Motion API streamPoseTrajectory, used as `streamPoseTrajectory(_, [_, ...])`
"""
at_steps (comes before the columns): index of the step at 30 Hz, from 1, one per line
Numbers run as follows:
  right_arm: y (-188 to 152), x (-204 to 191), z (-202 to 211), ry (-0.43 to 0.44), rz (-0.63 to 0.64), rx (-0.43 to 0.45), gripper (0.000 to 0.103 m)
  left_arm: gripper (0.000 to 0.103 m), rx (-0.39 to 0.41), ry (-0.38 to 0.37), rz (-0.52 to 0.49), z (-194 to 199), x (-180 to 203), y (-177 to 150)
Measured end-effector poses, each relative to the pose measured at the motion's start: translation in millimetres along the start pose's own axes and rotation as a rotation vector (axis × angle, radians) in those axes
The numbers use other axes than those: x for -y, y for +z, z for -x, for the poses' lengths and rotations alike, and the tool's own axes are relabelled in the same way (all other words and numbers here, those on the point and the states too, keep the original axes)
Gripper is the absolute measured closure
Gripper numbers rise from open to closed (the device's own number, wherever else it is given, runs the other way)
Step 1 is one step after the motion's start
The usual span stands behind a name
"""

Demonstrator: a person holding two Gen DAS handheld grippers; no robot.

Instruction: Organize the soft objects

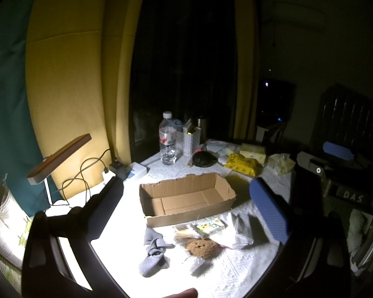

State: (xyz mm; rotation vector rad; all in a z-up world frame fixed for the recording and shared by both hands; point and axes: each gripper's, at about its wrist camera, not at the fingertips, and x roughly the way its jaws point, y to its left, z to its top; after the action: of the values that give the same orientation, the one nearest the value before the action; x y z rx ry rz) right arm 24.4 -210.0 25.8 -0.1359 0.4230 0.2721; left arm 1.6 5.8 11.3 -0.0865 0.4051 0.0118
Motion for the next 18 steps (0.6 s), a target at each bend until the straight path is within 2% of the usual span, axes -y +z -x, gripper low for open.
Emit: streamPoseTrajectory(18, [-0.5, -0.8, -3.9, 0.002, 0.001, -0.006, 0.022, 0.000, 0.014, 0.016, -0.004, -0.6, -0.1, 2.4])
